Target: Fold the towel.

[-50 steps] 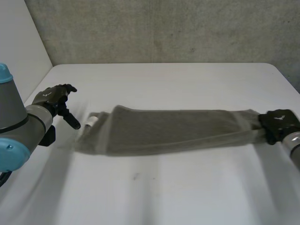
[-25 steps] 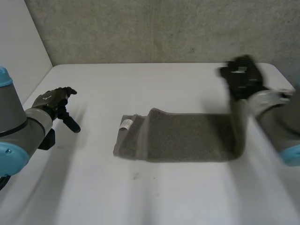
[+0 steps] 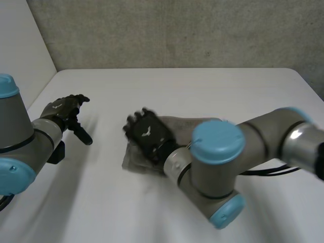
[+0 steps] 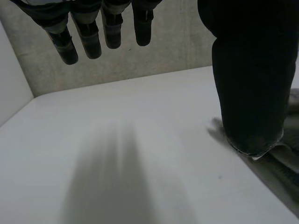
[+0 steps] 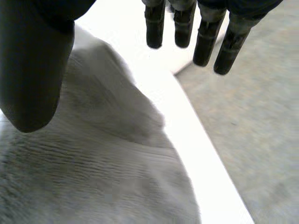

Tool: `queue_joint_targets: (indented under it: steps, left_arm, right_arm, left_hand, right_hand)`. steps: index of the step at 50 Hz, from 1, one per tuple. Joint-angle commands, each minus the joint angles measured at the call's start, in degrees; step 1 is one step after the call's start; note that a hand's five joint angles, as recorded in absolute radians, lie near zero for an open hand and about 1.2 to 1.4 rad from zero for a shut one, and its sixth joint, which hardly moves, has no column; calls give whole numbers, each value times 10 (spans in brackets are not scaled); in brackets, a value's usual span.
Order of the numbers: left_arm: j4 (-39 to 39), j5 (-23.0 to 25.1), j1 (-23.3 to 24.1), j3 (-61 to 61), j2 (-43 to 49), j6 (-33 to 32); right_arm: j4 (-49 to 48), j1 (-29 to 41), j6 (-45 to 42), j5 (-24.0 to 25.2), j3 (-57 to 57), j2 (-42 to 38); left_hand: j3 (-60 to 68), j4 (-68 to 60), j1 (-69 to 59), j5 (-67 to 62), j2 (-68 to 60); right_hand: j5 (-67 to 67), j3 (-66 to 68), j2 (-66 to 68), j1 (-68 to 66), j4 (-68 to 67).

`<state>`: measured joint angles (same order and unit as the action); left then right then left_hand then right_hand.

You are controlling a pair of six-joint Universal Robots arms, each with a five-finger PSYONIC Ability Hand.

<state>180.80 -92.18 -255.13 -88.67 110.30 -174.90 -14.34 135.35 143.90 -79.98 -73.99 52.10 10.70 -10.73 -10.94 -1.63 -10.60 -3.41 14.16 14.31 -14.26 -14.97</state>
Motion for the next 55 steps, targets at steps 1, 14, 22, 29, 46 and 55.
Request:
queue_joint_targets:
  steps: [1,14,22,29,46,55]
  left_arm:
    - [2,0,26,12,0,0]
    - [12,-1,82,38,11,1]
    - [18,-2,100,47,13,3]
    - [17,-3,102,44,6,4]
    - [18,-5,92,53,-25,4]
    - [17,-8,78,53,-27,19]
  right_arm:
    - [3,-92,115,-26,-106,127]
    - [-9,-216,185,-17,-270,155]
    - [-56,-245,126,-18,-306,101]
    - [-60,-269,88,-20,-295,109]
    - [-38,-53,54,23,-37,53]
    - [64,5,-38,70,46,-66]
  left_hand:
    - [9,-8,-6,1,-10]
    - [14,-13,-11,-4,-15]
    - [17,-17,-15,-8,-18]
    - [15,-15,-13,-6,-16]
    - [15,-15,-13,-6,-16]
    - [12,-12,-10,-3,-13]
  right_hand:
    - [34,-42,-43,43,50]
    - [34,-42,-43,43,50]
    - [-331,323,321,-322,-315]
    - [-666,658,657,-657,-650]
    - [-666,658,657,-657,-650]
    - [-666,658,657,-657,-650]
